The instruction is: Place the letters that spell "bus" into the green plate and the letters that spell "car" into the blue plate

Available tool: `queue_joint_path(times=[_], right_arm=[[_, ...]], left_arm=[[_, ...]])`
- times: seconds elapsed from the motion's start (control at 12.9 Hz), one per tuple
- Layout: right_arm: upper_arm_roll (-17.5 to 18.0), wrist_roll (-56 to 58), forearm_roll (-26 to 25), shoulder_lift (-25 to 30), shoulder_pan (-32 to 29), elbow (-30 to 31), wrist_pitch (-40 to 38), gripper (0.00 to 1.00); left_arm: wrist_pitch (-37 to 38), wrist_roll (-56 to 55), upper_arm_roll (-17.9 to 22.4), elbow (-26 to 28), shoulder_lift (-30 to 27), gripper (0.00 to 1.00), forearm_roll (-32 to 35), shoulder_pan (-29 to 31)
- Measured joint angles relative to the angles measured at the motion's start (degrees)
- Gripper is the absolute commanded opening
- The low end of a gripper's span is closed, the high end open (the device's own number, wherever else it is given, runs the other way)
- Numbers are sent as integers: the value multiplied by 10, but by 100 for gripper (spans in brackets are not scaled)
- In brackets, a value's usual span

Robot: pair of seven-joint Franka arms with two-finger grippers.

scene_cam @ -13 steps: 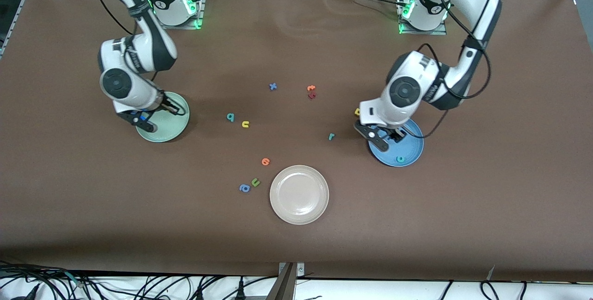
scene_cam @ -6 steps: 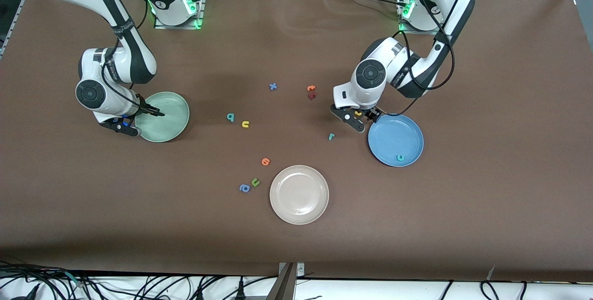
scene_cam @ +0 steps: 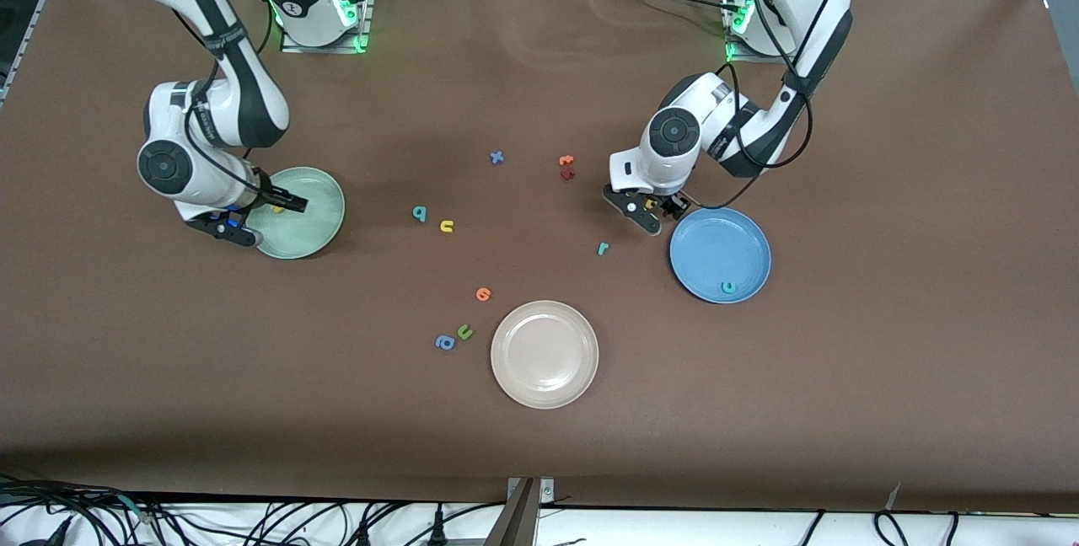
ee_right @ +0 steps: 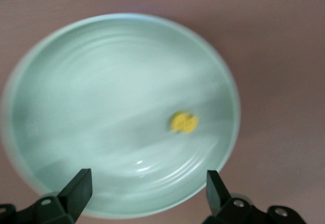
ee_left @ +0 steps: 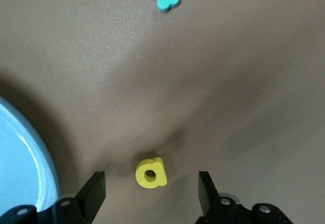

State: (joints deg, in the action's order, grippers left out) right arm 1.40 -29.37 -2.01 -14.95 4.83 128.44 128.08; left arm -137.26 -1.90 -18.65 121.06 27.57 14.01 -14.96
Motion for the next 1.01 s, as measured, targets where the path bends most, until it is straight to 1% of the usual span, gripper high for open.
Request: queue_joint_path(times=[0.08,0.15,0.31,0.39,0.46,0.62,0.7,0.93,1.01], right_arm=[[30,-50,5,8,1,0,-1,99],[62,-106,9,11,2,0,6,99],[127,-214,10,4,8,1,53,99],[148,-237,10,-5,15,2,83,99],[159,-239,5,-16,26,4,114,99],[162,-225,-23,-44,53,4,163,98],[162,-209,-37,-57,58,3,177,95],[159,-146,-75,-84,58,-1,201,95],[158,-136,-84,-88,58,-2,208,93]], left_arm=[[-1,0,0,0,4,77,8,1],[-1,0,0,0,8,65,17,1],[-3,0,0,0,14,38,30,1],[-4,0,0,0,15,25,30,1],[-4,0,0,0,16,20,30,1],[-4,2,-1,-2,14,20,30,1],[-4,6,-1,-3,14,20,30,1],[-4,11,0,-6,14,20,30,3],[-4,11,0,-11,14,20,30,5]])
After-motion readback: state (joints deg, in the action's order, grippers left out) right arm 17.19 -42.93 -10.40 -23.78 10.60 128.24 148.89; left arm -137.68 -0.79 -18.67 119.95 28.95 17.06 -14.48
